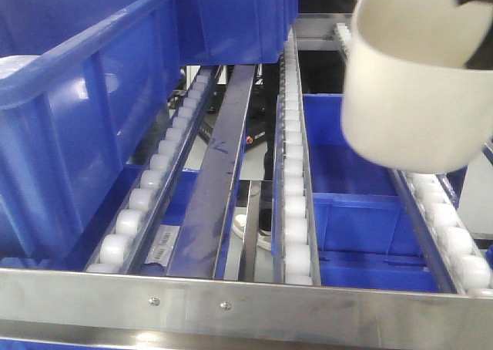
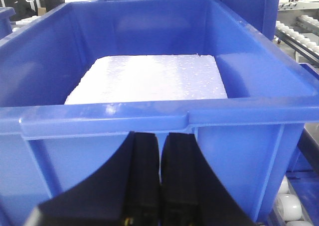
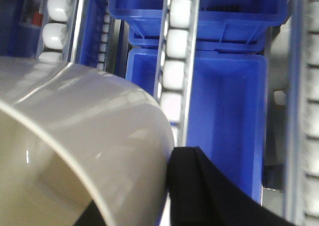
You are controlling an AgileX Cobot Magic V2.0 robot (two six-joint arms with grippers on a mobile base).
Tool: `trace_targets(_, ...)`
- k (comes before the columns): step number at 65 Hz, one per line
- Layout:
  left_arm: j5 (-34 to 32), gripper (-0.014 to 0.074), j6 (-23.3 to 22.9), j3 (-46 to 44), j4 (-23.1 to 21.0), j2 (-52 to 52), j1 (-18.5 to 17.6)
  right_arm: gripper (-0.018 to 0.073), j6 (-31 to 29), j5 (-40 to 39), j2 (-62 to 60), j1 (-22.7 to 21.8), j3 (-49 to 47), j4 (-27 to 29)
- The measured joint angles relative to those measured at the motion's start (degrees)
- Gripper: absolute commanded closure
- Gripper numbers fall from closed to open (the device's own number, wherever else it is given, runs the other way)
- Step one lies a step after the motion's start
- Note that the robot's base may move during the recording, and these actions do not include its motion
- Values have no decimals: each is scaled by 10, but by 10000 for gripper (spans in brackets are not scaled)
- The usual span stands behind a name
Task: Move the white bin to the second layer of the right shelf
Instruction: 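Lower the white bin onto the roller layer with the right gripper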
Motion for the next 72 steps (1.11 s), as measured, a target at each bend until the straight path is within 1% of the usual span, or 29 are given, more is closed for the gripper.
trace_targets(12,0,512,0,0,0,0,0,503,-4,3,75,11,-43,1)
trace_targets(24,0,512,0,0,0,0,0,503,-4,10,120,14,-49,2)
trace_targets(53,0,512,0,0,0,0,0,503,-6,6,168,19,-53,9)
trace_targets(72,0,512,0,0,0,0,0,503,-6,5,172,19,-57,11)
